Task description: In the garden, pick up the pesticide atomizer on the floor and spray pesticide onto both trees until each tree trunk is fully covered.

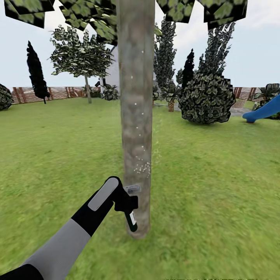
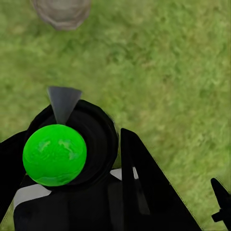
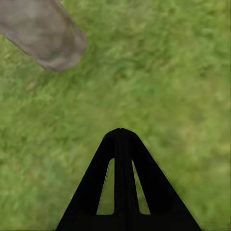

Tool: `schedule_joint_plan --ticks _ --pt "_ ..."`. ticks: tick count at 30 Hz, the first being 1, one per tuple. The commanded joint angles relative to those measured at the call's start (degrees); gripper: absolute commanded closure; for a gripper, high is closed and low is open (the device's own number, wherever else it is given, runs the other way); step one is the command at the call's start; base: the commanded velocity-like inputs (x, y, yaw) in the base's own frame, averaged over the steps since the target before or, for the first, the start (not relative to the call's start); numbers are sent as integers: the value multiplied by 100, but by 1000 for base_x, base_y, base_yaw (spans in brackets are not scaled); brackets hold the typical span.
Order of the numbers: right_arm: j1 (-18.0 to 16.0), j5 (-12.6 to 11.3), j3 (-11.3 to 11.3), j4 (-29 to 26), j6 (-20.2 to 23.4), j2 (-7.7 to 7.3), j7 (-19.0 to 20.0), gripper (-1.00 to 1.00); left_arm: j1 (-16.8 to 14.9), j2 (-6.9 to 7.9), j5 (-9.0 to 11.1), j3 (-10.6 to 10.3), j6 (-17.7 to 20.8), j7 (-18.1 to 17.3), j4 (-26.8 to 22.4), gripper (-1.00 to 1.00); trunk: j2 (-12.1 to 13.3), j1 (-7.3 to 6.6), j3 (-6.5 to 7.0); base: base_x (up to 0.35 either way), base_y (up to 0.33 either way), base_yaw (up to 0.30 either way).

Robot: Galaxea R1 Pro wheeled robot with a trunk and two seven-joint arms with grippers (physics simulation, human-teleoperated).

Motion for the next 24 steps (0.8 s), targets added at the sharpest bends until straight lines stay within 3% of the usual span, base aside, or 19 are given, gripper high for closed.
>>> schedule_joint_plan --ticks 1,12,24 --pt "-7 -10 -51 -2 -3 8 52 100 -6 4 54 -2 15 59 -4 100 -13 4 -14 0 341 -208" --pt "-7 -34 -62 -3 -3 3 52 100 -6 6 53 -2 13 59 -6 100 -13 4 -14 0 344 -242" --pt "-7 -32 -56 -4 -3 -1 52 100 -6 7 53 -2 1 59 2 100 -13 4 -14 0 344 -157"
